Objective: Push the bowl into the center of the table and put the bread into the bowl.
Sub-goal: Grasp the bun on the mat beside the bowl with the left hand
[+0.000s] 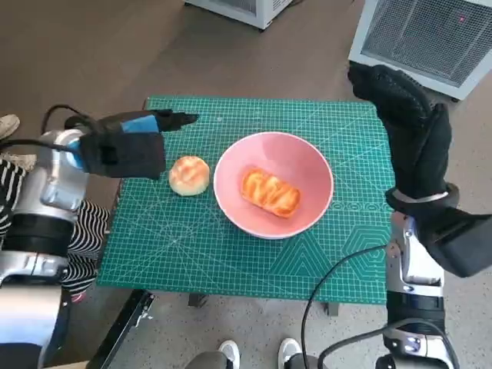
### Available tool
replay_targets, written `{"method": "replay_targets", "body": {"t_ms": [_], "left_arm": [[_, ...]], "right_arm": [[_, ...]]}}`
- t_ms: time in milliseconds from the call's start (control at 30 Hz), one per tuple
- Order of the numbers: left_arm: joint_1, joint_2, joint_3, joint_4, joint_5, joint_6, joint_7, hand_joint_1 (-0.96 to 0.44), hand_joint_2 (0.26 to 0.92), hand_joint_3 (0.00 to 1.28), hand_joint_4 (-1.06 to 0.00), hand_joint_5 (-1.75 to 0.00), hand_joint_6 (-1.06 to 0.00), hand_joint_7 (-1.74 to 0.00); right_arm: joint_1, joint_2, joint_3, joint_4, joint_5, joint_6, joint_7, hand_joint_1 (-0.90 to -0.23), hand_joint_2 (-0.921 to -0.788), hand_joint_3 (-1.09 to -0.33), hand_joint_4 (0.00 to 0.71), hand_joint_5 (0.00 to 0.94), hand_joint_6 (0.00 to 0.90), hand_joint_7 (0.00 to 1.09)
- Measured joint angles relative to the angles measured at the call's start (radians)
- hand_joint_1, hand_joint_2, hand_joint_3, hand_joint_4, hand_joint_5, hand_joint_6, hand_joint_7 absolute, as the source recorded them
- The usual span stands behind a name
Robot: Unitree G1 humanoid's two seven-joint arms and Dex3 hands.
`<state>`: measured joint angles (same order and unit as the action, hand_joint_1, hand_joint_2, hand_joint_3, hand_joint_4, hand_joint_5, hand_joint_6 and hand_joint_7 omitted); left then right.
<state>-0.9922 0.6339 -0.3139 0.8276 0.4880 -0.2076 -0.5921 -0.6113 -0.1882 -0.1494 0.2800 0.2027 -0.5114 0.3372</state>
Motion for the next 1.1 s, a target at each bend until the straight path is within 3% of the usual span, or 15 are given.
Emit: {"method": "replay_targets", "body": {"t_ms": [533, 1100], "left_arm": [[-0.059, -0.122, -0.12, 0.294, 0.112, -0.006, 0.152, 0.09, 0.736, 0.01, -0.04, -0.01, -0.16, -0.02], [-0.063, -0.213, -0.194, 0.432, 0.17, 0.04, 0.243, 0.05, 0.762, 0.02, -0.14, -0.02, -0.27, -0.04]], "right_arm": [[0.007, -0.005, -0.005, -0.01, 0.002, 0.0, 0.001, -0.76, -0.921, -0.713, 0.188, 0.001, 0.0, 0.59], [0.025, -0.005, -0.004, -0.044, 0.001, 0.014, 0.0, -0.75, -0.921, -0.715, 0.188, 0.0, 0.0, 0.59]]}}
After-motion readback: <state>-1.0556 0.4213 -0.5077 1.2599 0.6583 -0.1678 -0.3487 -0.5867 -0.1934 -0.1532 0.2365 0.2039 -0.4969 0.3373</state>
